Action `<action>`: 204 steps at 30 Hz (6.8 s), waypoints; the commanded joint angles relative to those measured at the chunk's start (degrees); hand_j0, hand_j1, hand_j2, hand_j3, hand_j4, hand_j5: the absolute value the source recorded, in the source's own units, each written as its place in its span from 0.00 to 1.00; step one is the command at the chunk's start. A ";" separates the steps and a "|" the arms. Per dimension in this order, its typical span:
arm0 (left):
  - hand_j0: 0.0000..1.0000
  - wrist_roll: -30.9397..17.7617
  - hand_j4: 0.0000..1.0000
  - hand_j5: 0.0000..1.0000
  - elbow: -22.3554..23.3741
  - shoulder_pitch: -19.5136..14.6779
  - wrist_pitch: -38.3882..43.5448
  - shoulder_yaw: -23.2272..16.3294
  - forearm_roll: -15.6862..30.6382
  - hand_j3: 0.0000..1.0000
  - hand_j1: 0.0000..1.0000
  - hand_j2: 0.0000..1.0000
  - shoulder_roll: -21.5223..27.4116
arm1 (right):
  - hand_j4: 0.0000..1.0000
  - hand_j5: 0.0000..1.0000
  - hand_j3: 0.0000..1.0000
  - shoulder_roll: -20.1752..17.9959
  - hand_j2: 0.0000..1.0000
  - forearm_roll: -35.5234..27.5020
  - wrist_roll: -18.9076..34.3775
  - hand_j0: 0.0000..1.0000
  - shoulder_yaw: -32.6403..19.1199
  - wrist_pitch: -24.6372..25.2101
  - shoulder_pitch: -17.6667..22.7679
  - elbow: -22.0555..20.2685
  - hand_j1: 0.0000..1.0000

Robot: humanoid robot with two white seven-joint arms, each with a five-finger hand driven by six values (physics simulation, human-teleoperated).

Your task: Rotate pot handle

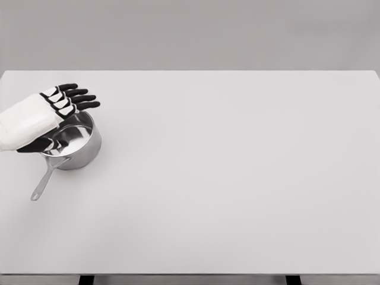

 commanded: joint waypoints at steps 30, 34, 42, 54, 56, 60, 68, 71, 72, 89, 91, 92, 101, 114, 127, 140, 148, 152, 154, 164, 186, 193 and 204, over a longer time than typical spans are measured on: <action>1.00 -0.69 1.00 1.00 1.58 -15.73 0.05 -31.61 11.54 1.00 1.00 1.00 15.02 | 1.00 1.00 1.00 0.00 1.00 0.01 0.02 1.00 0.00 0.01 0.00 0.00 1.00; 1.00 -0.69 1.00 1.00 1.40 -15.56 0.05 -31.17 9.08 1.00 1.00 1.00 15.11 | 1.00 1.00 1.00 0.00 1.00 0.01 0.02 1.00 0.00 0.01 0.00 0.00 1.00; 1.00 -0.69 1.00 1.00 1.49 -15.38 0.05 -31.08 6.27 1.00 1.00 1.00 14.58 | 1.00 1.00 1.00 0.00 1.00 0.01 0.02 1.00 0.00 0.01 0.00 0.00 1.00; 1.00 -0.69 1.00 1.00 2.89 -14.33 0.05 -30.64 2.93 1.00 1.00 1.00 13.09 | 1.00 1.00 1.00 0.00 1.00 0.01 0.02 1.00 0.00 0.01 0.00 0.00 1.00; 1.00 -0.69 1.00 1.00 2.89 -14.33 0.05 -29.85 1.61 1.00 1.00 1.00 12.12 | 1.00 1.00 1.00 0.00 1.00 0.01 0.02 1.00 0.00 0.01 0.00 0.00 1.00; 1.00 -0.69 1.00 1.00 2.89 -14.15 0.05 -29.41 0.82 1.00 1.00 1.00 11.33 | 1.00 1.00 1.00 0.00 1.00 0.01 -0.06 1.00 0.00 0.01 0.00 0.00 1.00; 1.00 -0.69 1.00 1.00 4.83 -13.71 0.05 -29.41 0.47 1.00 1.00 1.00 11.42 | 1.00 1.00 1.00 0.00 1.00 0.01 -0.06 1.00 0.00 0.01 0.00 0.00 1.00; 1.00 -0.60 1.00 1.00 5.62 -13.36 0.05 -29.32 0.56 1.00 1.00 1.00 11.59 | 1.00 1.00 1.00 0.00 1.00 0.01 0.02 1.00 0.00 0.01 0.00 0.00 1.00; 1.00 -0.60 1.00 1.00 5.88 -13.36 0.05 -29.32 0.56 1.00 1.00 1.00 11.68 | 1.00 1.00 1.00 0.00 1.00 0.01 -0.07 1.00 0.00 -0.08 0.00 0.00 1.00; 1.00 -0.60 1.00 1.00 7.20 -10.28 0.05 -25.63 1.08 1.00 1.00 1.00 12.21 | 1.00 1.00 1.00 0.00 1.00 0.01 -0.06 1.00 0.00 0.01 0.00 0.00 1.00; 1.00 -0.60 1.00 1.00 7.29 -10.28 0.05 -25.63 1.08 1.00 1.00 1.00 12.29 | 1.00 1.00 1.00 0.00 1.00 0.01 -0.06 1.00 0.00 0.01 0.00 0.00 1.00; 1.00 -0.60 1.00 1.00 7.38 -10.28 0.05 -25.28 1.08 1.00 1.00 1.00 12.29 | 1.00 1.00 1.00 0.00 1.00 0.01 0.02 1.00 0.00 -0.08 0.00 0.00 1.00; 1.00 -0.51 1.00 1.00 7.91 -9.49 0.05 -24.31 1.26 1.00 1.00 1.00 13.09 | 1.00 1.00 1.00 0.00 1.00 0.01 0.02 1.00 0.00 0.01 0.00 0.00 1.00; 1.00 -0.51 1.00 1.00 7.90 -6.86 0.05 -20.62 1.35 1.00 1.00 1.00 13.96 | 1.00 1.00 1.00 0.00 1.00 0.01 0.02 1.00 0.00 0.01 0.00 0.00 1.00; 1.00 -0.51 1.00 1.00 8.69 -6.86 0.05 -20.27 1.52 1.00 1.00 1.00 14.49 | 1.00 1.00 1.00 0.00 1.00 0.01 0.02 1.00 0.00 0.01 0.00 0.00 1.00; 1.00 -0.43 1.00 1.00 10.28 -6.86 0.05 -19.65 1.08 1.00 1.00 1.00 14.58 | 1.00 1.00 1.00 0.00 1.00 0.01 0.02 1.00 0.00 0.01 0.00 0.00 1.00; 1.00 -0.43 1.00 1.00 10.89 -6.86 0.05 -19.65 1.17 1.00 1.00 1.00 15.20 | 1.00 1.00 1.00 0.00 1.00 0.01 0.02 1.00 0.00 0.01 0.00 0.00 1.00; 1.00 -0.43 1.00 1.00 11.07 -6.86 0.05 -19.57 1.08 1.00 1.00 1.00 15.28 | 1.00 1.00 1.00 0.00 1.00 0.01 -0.06 1.00 0.00 0.01 0.00 0.00 1.00; 1.00 -0.43 1.00 1.00 11.33 -6.86 0.05 -19.22 1.17 1.00 1.00 1.00 15.46 | 1.00 1.00 1.00 0.00 1.00 0.01 0.02 1.00 0.00 0.01 0.00 0.00 1.00; 1.00 -0.34 1.00 1.00 10.37 -6.86 0.05 -19.04 1.79 1.00 1.00 1.00 16.07 | 1.00 1.00 1.00 0.00 1.00 0.01 0.02 1.00 0.00 0.01 0.00 0.00 1.00; 1.00 4.67 1.00 1.00 9.14 -2.20 0.05 -15.79 9.08 1.00 1.00 1.00 17.66 | 1.00 1.00 1.00 0.00 1.00 0.01 0.02 1.00 0.00 0.01 0.00 0.00 1.00; 1.00 5.20 1.00 1.00 9.13 0.79 0.05 -15.17 8.73 1.00 1.00 1.00 17.83 | 1.00 1.00 1.00 0.00 1.00 0.01 0.02 1.00 0.00 0.01 0.00 0.00 1.00; 1.00 5.73 1.00 1.00 9.31 5.98 0.05 -9.20 5.04 1.00 1.00 1.00 16.69 | 1.00 1.00 1.00 0.00 1.00 0.01 0.02 1.00 0.00 0.01 0.00 0.00 1.00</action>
